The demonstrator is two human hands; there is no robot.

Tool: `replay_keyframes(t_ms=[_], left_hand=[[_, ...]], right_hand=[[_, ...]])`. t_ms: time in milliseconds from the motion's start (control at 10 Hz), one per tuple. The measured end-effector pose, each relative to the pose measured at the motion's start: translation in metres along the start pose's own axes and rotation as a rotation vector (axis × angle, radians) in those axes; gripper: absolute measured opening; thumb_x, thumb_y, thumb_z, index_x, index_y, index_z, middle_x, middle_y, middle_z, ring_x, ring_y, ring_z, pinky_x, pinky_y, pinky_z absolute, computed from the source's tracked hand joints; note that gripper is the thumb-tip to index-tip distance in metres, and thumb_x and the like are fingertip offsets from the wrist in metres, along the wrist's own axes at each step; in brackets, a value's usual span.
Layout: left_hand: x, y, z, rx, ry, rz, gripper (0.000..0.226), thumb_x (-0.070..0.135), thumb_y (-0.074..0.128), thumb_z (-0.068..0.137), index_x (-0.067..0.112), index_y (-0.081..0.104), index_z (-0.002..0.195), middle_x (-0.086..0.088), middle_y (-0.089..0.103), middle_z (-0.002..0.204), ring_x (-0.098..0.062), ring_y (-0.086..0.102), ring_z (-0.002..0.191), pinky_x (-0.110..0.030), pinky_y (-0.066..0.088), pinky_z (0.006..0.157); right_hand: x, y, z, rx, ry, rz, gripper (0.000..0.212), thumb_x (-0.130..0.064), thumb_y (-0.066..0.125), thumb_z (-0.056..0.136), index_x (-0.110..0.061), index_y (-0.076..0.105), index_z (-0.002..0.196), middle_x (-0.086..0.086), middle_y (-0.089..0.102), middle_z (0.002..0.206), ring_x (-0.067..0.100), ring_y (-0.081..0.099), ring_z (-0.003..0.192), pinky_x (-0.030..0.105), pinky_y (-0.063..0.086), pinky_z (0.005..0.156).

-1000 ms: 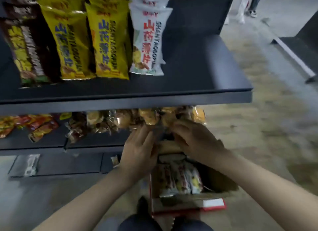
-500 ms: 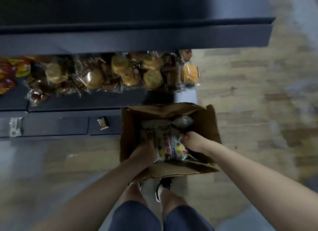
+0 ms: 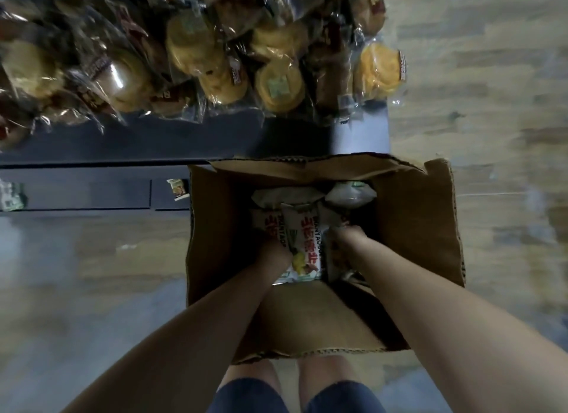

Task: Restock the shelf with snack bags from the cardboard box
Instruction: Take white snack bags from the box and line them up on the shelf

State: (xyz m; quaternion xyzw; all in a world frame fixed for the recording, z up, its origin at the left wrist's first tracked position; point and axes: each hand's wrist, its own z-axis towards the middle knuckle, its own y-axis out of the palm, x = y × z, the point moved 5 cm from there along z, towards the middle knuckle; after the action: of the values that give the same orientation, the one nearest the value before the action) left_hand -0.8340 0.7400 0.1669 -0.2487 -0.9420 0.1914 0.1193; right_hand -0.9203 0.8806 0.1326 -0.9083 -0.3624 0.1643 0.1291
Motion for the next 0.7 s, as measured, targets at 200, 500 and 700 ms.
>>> replay_keyframes(t_ms=[200,500,700], left_hand=[[-0.006,0.018,0.016,0.047,-0.023,-0.064,0.062,0.026,0.040,0.100,-0.003,0.013,0.147,-0.022,0.016,0.153,-0.033,0.018,0.142,-0.030,0.015,0.117],[-0.022,0.031,0.018,0.046,-0.081,-0.122,0.092,0.037,0.065,0.085,0.006,0.007,0.150,-0.016,0.011,0.156,-0.030,0.014,0.144,-0.038,0.017,0.117],[-0.021,0.022,0.025,0.040,-0.092,-0.123,0.058,0.017,0.053,0.093,0.002,0.029,0.143,-0.020,0.036,0.145,-0.033,0.037,0.133,-0.034,0.033,0.106]], right_hand=[[-0.002,0.001,-0.011,0.010,0.028,0.066,0.032,-0.023,0.067,0.083,-0.009,0.051,0.107,0.012,0.056,0.082,0.028,0.058,0.074,0.032,0.046,0.061],[0.007,0.010,-0.018,0.028,-0.080,-0.300,0.105,-0.038,0.078,0.072,-0.010,0.009,0.146,0.018,0.038,0.142,0.037,0.043,0.128,0.048,0.042,0.103],[-0.001,0.008,-0.009,-0.062,-0.021,-0.319,0.106,-0.035,0.073,0.080,-0.006,-0.003,0.148,0.021,0.036,0.145,0.038,0.043,0.129,0.040,0.042,0.100]])
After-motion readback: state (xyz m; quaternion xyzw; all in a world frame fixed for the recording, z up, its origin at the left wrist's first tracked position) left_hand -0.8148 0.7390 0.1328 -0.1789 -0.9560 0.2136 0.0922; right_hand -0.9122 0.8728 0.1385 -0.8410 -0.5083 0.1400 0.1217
